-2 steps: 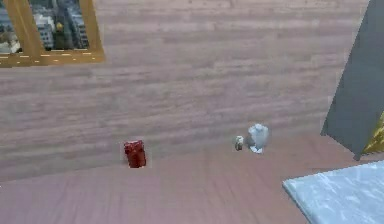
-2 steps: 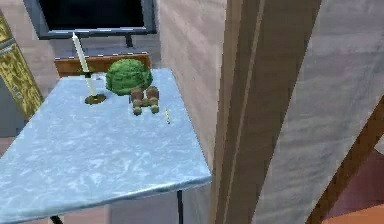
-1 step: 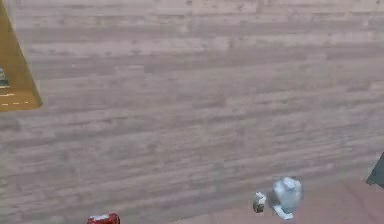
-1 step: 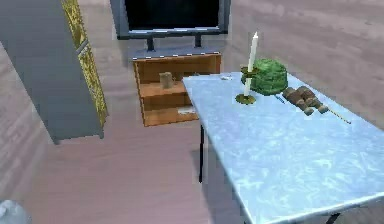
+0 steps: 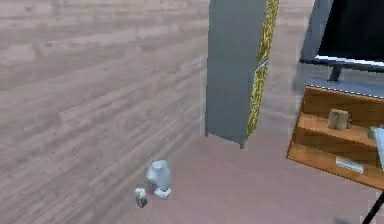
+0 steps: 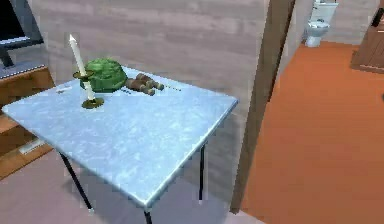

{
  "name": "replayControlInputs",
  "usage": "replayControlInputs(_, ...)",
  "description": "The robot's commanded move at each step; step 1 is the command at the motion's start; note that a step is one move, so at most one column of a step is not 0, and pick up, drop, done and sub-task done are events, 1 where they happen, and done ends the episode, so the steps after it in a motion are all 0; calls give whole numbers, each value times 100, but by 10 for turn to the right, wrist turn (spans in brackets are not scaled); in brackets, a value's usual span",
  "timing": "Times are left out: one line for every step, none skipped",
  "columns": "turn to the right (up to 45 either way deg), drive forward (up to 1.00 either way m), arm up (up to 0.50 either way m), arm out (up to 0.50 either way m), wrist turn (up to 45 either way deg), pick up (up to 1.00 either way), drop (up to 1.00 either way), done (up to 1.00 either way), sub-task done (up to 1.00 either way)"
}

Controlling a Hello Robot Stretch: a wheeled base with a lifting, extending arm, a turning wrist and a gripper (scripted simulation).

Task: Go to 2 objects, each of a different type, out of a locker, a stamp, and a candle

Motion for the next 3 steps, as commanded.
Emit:
replayControlInputs(270, 0, 0, 0, 0, 0, 0, 0, 0)
replayControlInputs(0, 100, 0, 0, 0, 0, 0, 0, 0)
replayControlInputs(30, 0, 0, 0, 0, 0, 0, 0, 0)
